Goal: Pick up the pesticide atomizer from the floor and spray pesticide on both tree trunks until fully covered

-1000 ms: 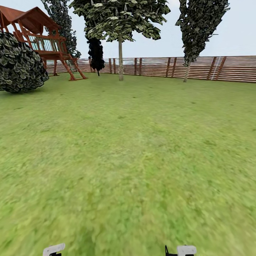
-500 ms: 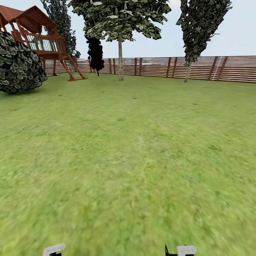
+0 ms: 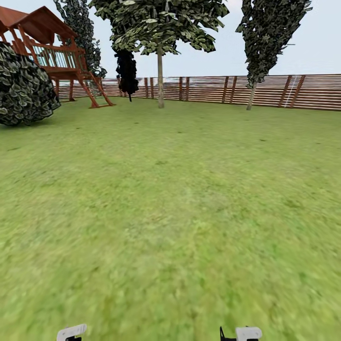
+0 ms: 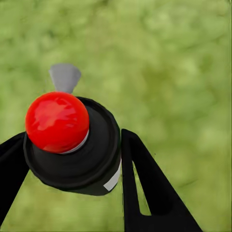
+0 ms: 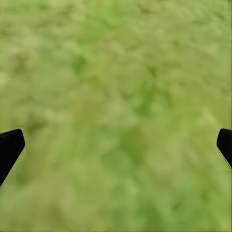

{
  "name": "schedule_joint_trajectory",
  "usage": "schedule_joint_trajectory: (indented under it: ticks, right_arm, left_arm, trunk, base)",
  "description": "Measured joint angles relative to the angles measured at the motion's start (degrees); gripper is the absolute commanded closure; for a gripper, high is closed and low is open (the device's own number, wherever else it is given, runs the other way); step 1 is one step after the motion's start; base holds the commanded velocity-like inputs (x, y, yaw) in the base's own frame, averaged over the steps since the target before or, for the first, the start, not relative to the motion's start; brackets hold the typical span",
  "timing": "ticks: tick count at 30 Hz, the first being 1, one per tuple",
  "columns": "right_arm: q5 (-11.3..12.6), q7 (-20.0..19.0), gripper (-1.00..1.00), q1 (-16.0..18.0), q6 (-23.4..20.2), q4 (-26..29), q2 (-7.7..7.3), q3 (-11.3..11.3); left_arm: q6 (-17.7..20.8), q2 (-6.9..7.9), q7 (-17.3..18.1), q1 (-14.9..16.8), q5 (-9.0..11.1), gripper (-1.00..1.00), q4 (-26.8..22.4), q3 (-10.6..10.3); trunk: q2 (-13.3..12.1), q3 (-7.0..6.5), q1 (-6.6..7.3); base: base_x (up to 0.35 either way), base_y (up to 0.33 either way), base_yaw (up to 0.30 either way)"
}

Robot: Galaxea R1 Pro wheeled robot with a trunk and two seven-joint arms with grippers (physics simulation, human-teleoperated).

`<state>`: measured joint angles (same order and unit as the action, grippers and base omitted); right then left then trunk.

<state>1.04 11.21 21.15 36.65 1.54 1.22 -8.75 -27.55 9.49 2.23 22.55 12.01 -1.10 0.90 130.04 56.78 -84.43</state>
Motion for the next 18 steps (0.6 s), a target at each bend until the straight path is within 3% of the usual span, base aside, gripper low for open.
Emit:
schedule_joint_trajectory:
  ticks: [18]
  right_arm:
    - [0.0,0.0,-1.00,0.0,0.0,0.0,0.00,0.0]
  left_arm:
    - [0.0,-0.08,0.0,0.0,0.0,1.00,0.0,0.0]
  trunk:
    - [0.0,0.00,0.00]
  base:
    - [0.337,0.000,0.000]
